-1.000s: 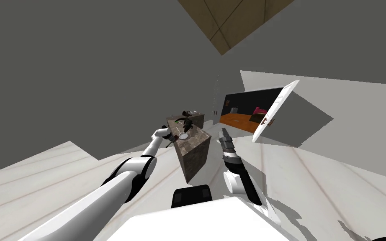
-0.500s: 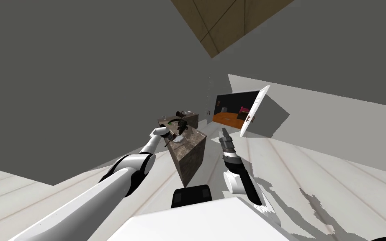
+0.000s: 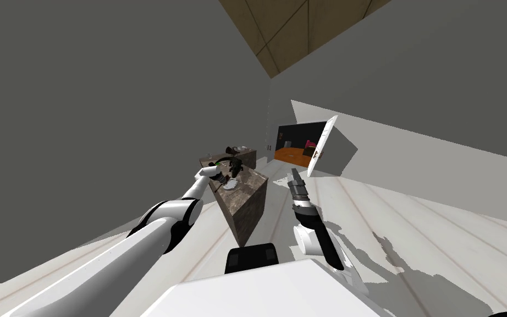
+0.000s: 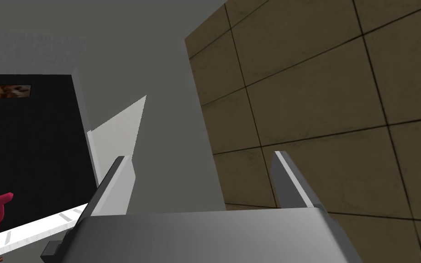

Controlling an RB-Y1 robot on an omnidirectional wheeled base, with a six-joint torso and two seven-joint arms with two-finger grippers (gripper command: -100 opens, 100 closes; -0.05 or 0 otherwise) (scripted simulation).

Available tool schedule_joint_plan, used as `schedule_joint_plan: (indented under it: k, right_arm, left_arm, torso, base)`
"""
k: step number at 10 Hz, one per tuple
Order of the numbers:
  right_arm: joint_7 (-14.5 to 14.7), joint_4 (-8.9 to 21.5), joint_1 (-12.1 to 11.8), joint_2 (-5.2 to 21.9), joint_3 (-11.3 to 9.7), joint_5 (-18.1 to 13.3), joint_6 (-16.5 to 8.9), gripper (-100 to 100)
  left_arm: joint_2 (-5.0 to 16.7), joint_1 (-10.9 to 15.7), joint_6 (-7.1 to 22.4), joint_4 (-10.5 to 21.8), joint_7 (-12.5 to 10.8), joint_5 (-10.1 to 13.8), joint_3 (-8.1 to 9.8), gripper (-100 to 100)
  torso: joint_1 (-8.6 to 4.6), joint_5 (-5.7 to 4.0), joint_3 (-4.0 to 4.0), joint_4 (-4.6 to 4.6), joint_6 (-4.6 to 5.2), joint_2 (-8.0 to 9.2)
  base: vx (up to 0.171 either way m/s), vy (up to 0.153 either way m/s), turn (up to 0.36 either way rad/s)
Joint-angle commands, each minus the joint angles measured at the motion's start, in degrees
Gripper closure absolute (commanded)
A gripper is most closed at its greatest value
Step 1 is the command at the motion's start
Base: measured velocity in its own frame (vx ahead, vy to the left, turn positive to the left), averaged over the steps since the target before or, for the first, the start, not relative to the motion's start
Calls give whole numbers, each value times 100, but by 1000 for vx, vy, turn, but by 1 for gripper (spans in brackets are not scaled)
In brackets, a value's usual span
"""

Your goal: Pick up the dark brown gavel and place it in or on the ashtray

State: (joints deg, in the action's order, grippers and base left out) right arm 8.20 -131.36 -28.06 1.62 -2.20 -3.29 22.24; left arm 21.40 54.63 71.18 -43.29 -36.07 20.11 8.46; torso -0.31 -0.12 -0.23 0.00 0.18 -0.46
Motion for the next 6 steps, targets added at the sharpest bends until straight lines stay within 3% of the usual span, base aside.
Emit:
schedule_joint_plan:
  k: [1,4,5,6]
  right_arm:
    - [0,0,0,0,0,0,0,0]
    - [0,0,0,0,0,0,0,0]
    - [0,0,0,0,0,0,0,0]
    - [0,0,0,0,0,0,0,0]
  left_arm:
    - [0,0,0,0,0,0,0,-100]
    - [0,0,0,0,0,0,0,-100]
    - [0,0,0,0,0,0,0,0]
    - [287,-287,-115,-286,-127,286,-286,-100]
  torso:
    - [0,0,0,0,0,0]
    - [-3,-1,-1,0,0,-1]
    - [-3,-1,-1,0,0,-1]
    - [-3,-1,-1,0,0,-1]
  base:
    - [0,0,0]
    - [0,0,0]
    - [0,0,0]
    - [21,-41,90]
